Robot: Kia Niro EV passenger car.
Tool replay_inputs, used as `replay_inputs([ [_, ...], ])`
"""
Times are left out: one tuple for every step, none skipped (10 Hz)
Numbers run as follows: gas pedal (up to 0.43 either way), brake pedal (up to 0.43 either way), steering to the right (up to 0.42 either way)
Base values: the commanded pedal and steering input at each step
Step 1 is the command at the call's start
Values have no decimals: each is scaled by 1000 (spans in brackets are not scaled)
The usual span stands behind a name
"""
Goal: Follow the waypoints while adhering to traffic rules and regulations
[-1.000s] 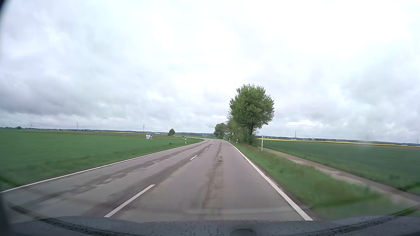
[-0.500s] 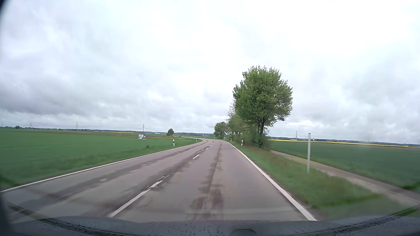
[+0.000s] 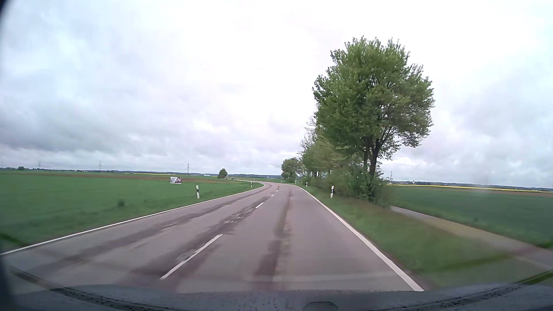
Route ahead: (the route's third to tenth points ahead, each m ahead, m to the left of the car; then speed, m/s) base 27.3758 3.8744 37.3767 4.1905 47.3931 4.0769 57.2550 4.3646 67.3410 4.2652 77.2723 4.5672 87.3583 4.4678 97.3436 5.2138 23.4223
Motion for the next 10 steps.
replay_inputs([
  [287,0,2],
  [287,0,1],
  [287,0,1],
  [287,0,1],
  [287,0,2],
  [287,0,1],
  [287,0,1],
  [287,0,1],
  [287,0,1],
  [287,0,1],
])
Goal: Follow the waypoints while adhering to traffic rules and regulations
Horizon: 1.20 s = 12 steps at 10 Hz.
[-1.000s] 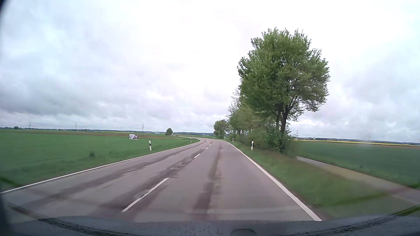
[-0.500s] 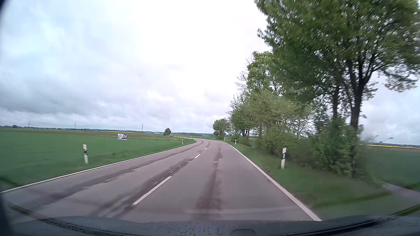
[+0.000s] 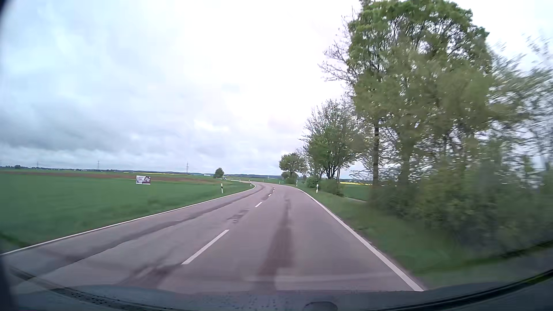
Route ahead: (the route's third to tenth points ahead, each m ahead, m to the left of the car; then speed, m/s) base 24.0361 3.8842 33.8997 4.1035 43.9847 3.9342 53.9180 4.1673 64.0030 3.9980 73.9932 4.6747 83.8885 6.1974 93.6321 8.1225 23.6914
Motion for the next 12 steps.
replay_inputs([
  [287,0,1],
  [287,0,1],
  [287,0,0],
  [287,0,0],
  [287,0,0],
  [287,0,-1],
  [287,0,-1],
  [287,0,-2],
  [287,0,-3],
  [287,0,-3],
  [287,0,-6],
  [287,0,-9],
])
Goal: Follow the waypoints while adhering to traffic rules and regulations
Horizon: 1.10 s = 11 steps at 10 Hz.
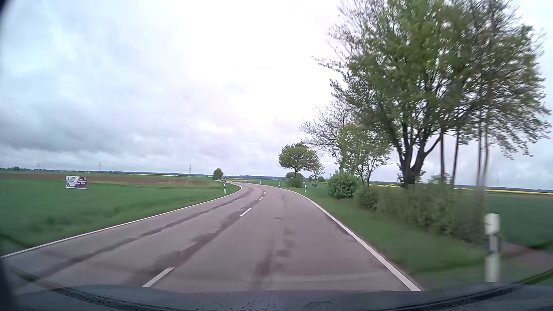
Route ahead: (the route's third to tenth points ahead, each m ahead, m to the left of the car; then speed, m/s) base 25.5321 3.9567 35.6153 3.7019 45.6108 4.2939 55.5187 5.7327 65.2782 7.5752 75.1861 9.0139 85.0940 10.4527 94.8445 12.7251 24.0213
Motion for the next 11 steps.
replay_inputs([
  [287,0,-9],
  [287,0,-10],
  [287,0,-13],
  [287,0,-14],
  [287,0,-14],
  [287,0,-14],
  [287,0,-14],
  [287,0,-14],
  [287,0,-13],
  [287,0,-13],
  [287,0,-14],
])
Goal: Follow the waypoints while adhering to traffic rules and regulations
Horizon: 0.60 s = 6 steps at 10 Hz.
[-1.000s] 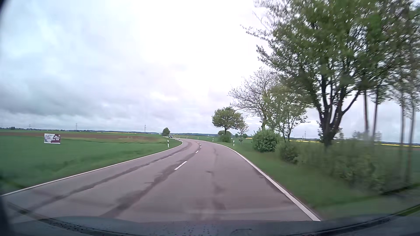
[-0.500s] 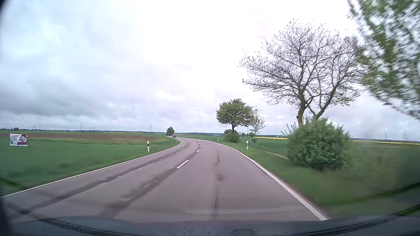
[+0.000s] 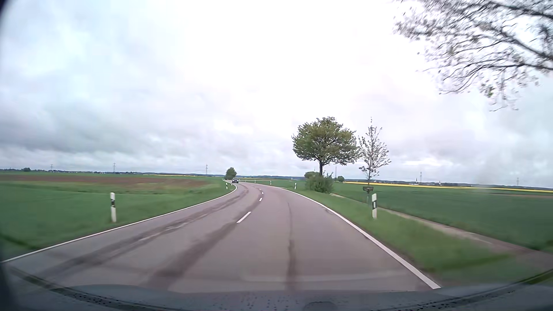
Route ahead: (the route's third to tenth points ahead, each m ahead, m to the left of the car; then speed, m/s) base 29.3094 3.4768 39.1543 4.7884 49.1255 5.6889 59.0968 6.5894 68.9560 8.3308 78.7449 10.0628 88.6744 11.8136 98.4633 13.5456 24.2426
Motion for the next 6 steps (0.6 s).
replay_inputs([
  [280,0,-15],
  [268,0,-15],
  [268,0,-15],
  [268,0,-15],
  [268,0,-15],
  [268,0,-15],
])
